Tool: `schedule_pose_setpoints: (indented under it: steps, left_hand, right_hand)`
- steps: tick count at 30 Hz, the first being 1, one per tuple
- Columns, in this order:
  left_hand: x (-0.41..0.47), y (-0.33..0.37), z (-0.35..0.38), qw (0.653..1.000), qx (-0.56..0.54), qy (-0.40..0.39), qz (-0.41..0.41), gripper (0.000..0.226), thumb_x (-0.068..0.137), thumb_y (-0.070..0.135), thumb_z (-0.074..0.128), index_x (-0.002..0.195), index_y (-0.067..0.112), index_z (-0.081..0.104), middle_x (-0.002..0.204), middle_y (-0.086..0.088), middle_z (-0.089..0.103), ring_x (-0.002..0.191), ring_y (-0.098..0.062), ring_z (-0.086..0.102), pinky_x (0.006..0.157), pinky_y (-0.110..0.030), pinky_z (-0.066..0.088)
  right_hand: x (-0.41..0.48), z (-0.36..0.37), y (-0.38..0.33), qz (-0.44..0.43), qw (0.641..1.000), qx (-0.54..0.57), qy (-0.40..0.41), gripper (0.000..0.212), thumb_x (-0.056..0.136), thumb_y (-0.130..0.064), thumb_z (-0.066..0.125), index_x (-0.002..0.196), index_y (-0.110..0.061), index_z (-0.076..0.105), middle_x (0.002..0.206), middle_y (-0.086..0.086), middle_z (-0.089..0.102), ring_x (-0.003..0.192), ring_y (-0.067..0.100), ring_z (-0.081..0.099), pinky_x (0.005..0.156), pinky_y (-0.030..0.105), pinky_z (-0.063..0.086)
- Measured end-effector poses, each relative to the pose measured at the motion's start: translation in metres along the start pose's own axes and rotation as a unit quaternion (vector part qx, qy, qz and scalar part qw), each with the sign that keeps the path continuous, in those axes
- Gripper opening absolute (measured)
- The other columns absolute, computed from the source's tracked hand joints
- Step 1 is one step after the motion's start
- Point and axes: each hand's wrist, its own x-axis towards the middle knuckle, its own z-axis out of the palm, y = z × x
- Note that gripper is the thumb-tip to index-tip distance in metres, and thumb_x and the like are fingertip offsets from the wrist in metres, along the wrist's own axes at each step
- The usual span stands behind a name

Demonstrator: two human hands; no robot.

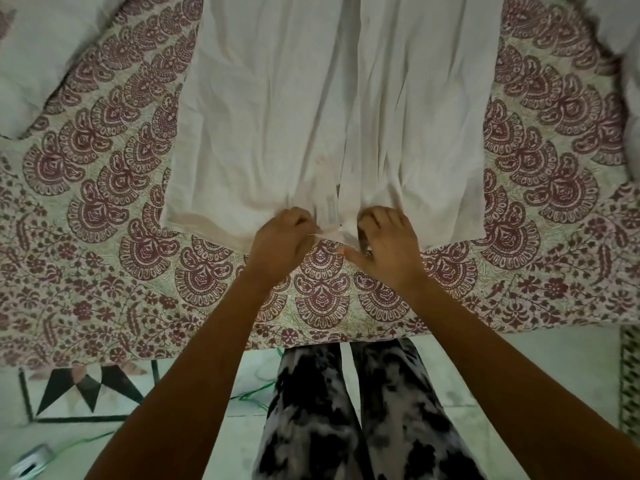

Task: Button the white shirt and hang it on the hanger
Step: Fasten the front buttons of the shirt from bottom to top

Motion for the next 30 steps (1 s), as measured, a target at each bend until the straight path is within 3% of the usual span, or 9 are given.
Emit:
schedule_pose_setpoints:
  steps: [4,8,11,13,16,19,21,26,30]
  left_hand:
    - [-0.018,-0.016,-0.024,1.0,0.01,0.014,0.016,0.031,0.081,0.026,0.046,0.09,0.011,0.072,0.103,-0.009,0.066,0.086,-0.027,0.063,0.07,-0.036,0.054]
    - [-0.031,-0.02,-0.026,1.0,-0.009,-0.011,0.016,0.034,0.083,0.031,0.045,0.101,0.018,0.071,0.105,-0.008,0.065,0.082,-0.023,0.063,0.069,-0.034,0.053]
    - [-0.027,-0.017,-0.02,0.99,0.066,-0.126,0.002,0.042,0.087,0.038,0.048,0.127,0.028,0.054,0.125,-0.009,0.053,0.106,-0.027,0.054,0.086,-0.039,0.044]
    - [-0.021,-0.015,-0.02,0.985,0.081,-0.153,-0.023,0.05,0.084,0.049,0.038,0.129,0.032,0.052,0.126,-0.007,0.05,0.113,-0.026,0.048,0.091,-0.037,0.036]
    - [-0.002,-0.008,-0.032,0.997,0.021,-0.068,-0.043,0.046,0.082,0.044,0.037,0.108,0.024,0.068,0.105,-0.007,0.06,0.097,-0.025,0.055,0.081,-0.034,0.039]
    - [0.027,-0.002,-0.043,0.994,-0.075,0.05,-0.07,0.029,0.084,0.022,0.047,0.1,0.015,0.071,0.089,-0.009,0.064,0.077,-0.024,0.06,0.067,-0.031,0.048]
    - [0.049,0.002,-0.048,0.986,-0.135,0.068,-0.069,0.027,0.087,0.019,0.047,0.1,0.013,0.07,0.084,-0.009,0.066,0.069,-0.022,0.061,0.065,-0.031,0.051]
    - [0.09,0.004,-0.033,0.984,-0.138,0.068,-0.095,0.027,0.087,0.01,0.051,0.108,0.01,0.068,0.098,-0.012,0.069,0.083,-0.026,0.066,0.078,-0.035,0.052]
    - [0.098,0.002,-0.026,0.979,-0.096,0.049,-0.173,0.026,0.085,0.011,0.055,0.108,0.011,0.066,0.109,-0.011,0.063,0.091,-0.027,0.063,0.079,-0.033,0.049]
  right_hand:
    - [-0.003,-0.003,-0.011,-0.024,0.999,0.005,0.031,0.032,0.082,-0.027,0.048,0.1,-0.003,0.059,0.123,0.016,0.053,0.101,0.029,0.054,0.086,0.038,0.046]
    - [-0.008,-0.003,-0.019,-0.07,0.997,-0.002,-0.027,0.047,0.08,-0.025,0.047,0.119,-0.001,0.054,0.134,0.016,0.048,0.112,0.027,0.049,0.096,0.04,0.043]
    - [-0.004,-0.005,-0.027,-0.048,0.997,0.016,-0.058,0.033,0.084,-0.034,0.044,0.097,-0.009,0.062,0.129,0.012,0.056,0.108,0.028,0.057,0.095,0.04,0.043]
    - [0.003,-0.01,-0.031,-0.015,0.998,0.034,-0.055,0.035,0.085,-0.037,0.041,0.088,-0.01,0.062,0.119,0.011,0.062,0.099,0.027,0.061,0.088,0.036,0.045]
    - [0.019,-0.018,-0.038,0.031,0.997,0.062,-0.026,0.034,0.082,-0.031,0.038,0.089,-0.006,0.061,0.093,0.011,0.065,0.073,0.03,0.062,0.067,0.033,0.048]
    - [0.04,-0.022,-0.04,0.061,0.995,0.081,0.006,0.025,0.081,-0.018,0.05,0.1,-0.004,0.059,0.097,0.013,0.061,0.067,0.031,0.061,0.053,0.031,0.047]
    - [0.052,-0.02,-0.042,0.095,0.988,0.116,0.025,0.027,0.082,-0.017,0.059,0.106,-0.005,0.057,0.103,0.013,0.058,0.072,0.03,0.061,0.053,0.03,0.047]
    - [0.081,-0.007,-0.043,0.21,0.969,0.133,0.002,0.048,0.076,-0.02,0.068,0.116,-0.005,0.048,0.115,0.014,0.048,0.083,0.03,0.057,0.058,0.031,0.042]
    - [0.085,0.001,-0.044,0.245,0.959,0.133,0.058,0.029,0.08,-0.011,0.06,0.105,0.0,0.05,0.106,0.018,0.051,0.08,0.035,0.056,0.056,0.033,0.04]
